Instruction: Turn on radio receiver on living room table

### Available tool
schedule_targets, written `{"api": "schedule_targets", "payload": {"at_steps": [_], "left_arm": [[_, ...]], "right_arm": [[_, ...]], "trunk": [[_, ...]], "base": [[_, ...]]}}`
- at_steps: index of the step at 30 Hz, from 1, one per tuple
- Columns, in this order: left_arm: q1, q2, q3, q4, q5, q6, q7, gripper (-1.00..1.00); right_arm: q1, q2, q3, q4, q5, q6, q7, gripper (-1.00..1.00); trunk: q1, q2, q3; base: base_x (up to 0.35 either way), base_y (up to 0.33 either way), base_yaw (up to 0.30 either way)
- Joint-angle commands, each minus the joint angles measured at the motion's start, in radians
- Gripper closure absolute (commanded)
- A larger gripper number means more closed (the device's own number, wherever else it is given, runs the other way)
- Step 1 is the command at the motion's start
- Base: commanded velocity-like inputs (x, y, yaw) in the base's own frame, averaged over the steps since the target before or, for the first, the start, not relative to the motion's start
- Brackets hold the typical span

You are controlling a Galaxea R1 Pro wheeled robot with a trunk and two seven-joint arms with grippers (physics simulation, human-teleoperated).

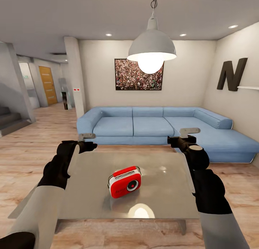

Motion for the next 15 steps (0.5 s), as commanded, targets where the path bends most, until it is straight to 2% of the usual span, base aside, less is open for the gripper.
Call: {"api": "schedule_targets", "payload": {"at_steps": [1, 13, 15], "left_arm": [[0.000, 0.000, 0.000, 0.000, 0.000, 0.000, 0.000, -1.00], [0.000, 0.000, 0.000, -0.001, 0.001, -0.001, 0.000, -1.00], [0.000, 0.000, -0.001, -0.003, 0.001, -0.001, 0.000, -1.00]], "right_arm": [[0.000, 0.000, 0.000, 0.000, 0.000, 0.000, 0.000, -1.00], [0.000, 0.000, 0.002, 0.000, 0.000, 0.000, 0.001, -1.00], [0.000, 0.000, 0.001, 0.001, 0.000, 0.000, 0.001, -1.00]], "trunk": [[0.000, 0.000, 0.000], [0.000, 0.000, 0.000], [0.000, 0.000, 0.000]], "base": [[0.325, 0.000, 0.000], [0.331, 0.000, 0.000], [0.145, 0.000, 0.000]]}}
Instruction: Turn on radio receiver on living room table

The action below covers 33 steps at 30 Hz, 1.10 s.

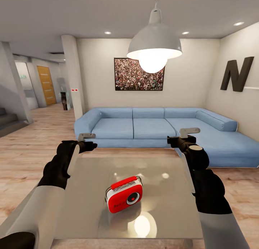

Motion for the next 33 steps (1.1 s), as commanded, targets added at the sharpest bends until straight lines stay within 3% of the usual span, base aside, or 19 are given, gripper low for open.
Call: {"api": "schedule_targets", "payload": {"at_steps": [1, 10, 33], "left_arm": [[0.000, 0.000, 0.000, 0.000, 0.000, 0.000, 0.000, -1.00], [0.000, 0.000, -0.001, -0.001, -0.002, 0.000, 0.000, -1.00], [0.000, 0.000, -0.001, -0.001, -0.002, 0.000, 0.000, -1.00]], "right_arm": [[0.000, 0.000, 0.000, 0.000, 0.000, 0.000, 0.000, -1.00], [0.000, 0.000, 0.000, 0.000, 0.000, 0.000, 0.001, -1.00], [0.000, -0.003, -0.003, 0.000, 0.000, 0.000, 0.002, -1.00]], "trunk": [[0.000, 0.000, 0.000], [0.000, 0.000, 0.001], [0.000, 0.000, 0.021]], "base": [[0.090, 0.000, 0.000], [0.016, 0.000, -0.034], [0.000, 0.000, -0.252]]}}
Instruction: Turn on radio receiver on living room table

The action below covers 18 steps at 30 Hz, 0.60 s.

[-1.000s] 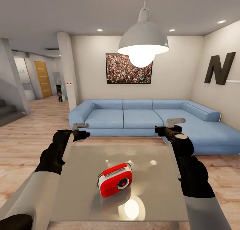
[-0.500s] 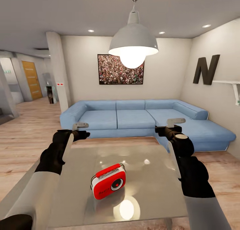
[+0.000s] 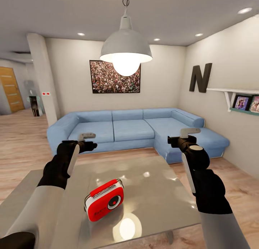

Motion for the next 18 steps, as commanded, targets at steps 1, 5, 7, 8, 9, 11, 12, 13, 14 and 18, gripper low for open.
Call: {"api": "schedule_targets", "payload": {"at_steps": [1, 5, 7, 8, 9, 11, 12, 13, 14, 18], "left_arm": [[0.000, 0.000, 0.000, 0.000, 0.000, 0.000, 0.000, -1.00], [0.000, 0.000, 0.000, 0.001, 0.000, -0.001, -0.001, -1.00], [0.000, 0.000, -0.001, 0.001, 0.000, -0.001, -0.001, -1.00], [0.000, 0.000, -0.001, 0.001, 0.000, -0.001, -0.001, -1.00], [0.000, 0.000, -0.001, 0.001, 0.000, -0.001, 0.000, -1.00], [0.000, 0.000, -0.001, 0.001, 0.000, -0.002, -0.001, -1.00], [0.000, 0.000, -0.001, 0.001, 0.000, -0.002, -0.001, -1.00], [0.000, 0.000, -0.001, 0.002, 0.000, -0.002, -0.001, -1.00], [0.000, 0.000, -0.002, 0.002, 0.000, -0.002, -0.001, -1.00], [0.000, 0.000, -0.002, 0.000, 0.000, -0.002, -0.001, -1.00]], "right_arm": [[0.000, 0.000, 0.000, 0.000, 0.000, 0.000, 0.000, -1.00], [0.000, 0.000, 0.000, 0.001, 0.001, 0.000, 0.003, -1.00], [0.000, 0.000, 0.000, 0.001, 0.002, 0.000, 0.004, -1.00], [0.000, 0.000, 0.000, 0.001, 0.002, 0.000, 0.004, -1.00], [0.000, 0.000, 0.000, 0.001, 0.002, 0.000, 0.004, -1.00], [0.000, 0.000, 0.000, 0.001, 0.002, 0.000, 0.004, -1.00], [0.000, 0.000, 0.000, 0.002, 0.002, 0.000, 0.003, -1.00], [0.000, 0.000, 0.000, 0.002, 0.002, 0.000, 0.004, -1.00], [0.000, 0.000, 0.000, 0.002, 0.002, 0.000, 0.003, -1.00], [0.000, 0.000, 0.000, 0.002, 0.002, 0.000, 0.002, -1.00]], "trunk": [[0.000, 0.000, 0.001], [0.000, 0.000, 0.005], [0.000, 0.000, 0.007], [0.000, 0.000, 0.008], [0.000, 0.000, 0.008], [0.000, 0.000, 0.010], [0.000, 0.000, 0.011], [0.000, 0.000, 0.012], [0.000, 0.000, 0.013], [0.000, 0.000, 0.017]], "base": [[0.000, 0.000, -0.254], [0.000, 0.000, -0.253], [0.000, 0.000, -0.252], [0.000, 0.000, -0.251], [0.000, 0.000, -0.251], [0.000, 0.000, -0.243], [0.000, 0.000, -0.229], [0.000, 0.000, -0.223], [0.000, 0.000, -0.211], [0.000, 0.000, -0.186]]}}
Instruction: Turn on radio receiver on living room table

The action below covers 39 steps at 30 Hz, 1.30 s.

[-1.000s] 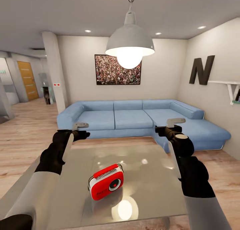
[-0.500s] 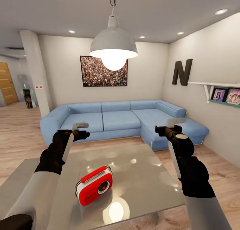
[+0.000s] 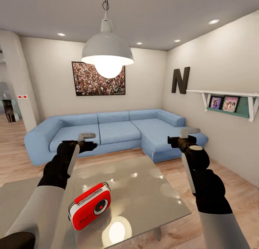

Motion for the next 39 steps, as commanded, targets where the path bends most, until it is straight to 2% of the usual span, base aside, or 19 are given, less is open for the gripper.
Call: {"api": "schedule_targets", "payload": {"at_steps": [1, 10, 39], "left_arm": [[0.000, 0.000, 0.000, 0.000, 0.000, 0.000, 0.000, -1.00], [0.000, 0.000, 0.000, 0.000, 0.000, 0.000, 0.000, -1.00], [0.000, 0.000, -0.001, 0.001, 0.000, 0.000, 0.000, -1.00]], "right_arm": [[0.000, 0.000, 0.000, 0.000, 0.000, 0.000, 0.000, -1.00], [0.000, 0.000, 0.000, 0.001, 0.000, 0.000, -0.001, -1.00], [0.002, 0.000, 0.000, 0.004, -0.001, 0.000, -0.005, -1.00]], "trunk": [[0.000, 0.000, 0.001], [0.000, 0.000, 0.007], [0.000, 0.000, 0.007]], "base": [[0.000, 0.000, -0.177], [0.000, 0.000, -0.120], [0.000, 0.000, -0.001]]}}
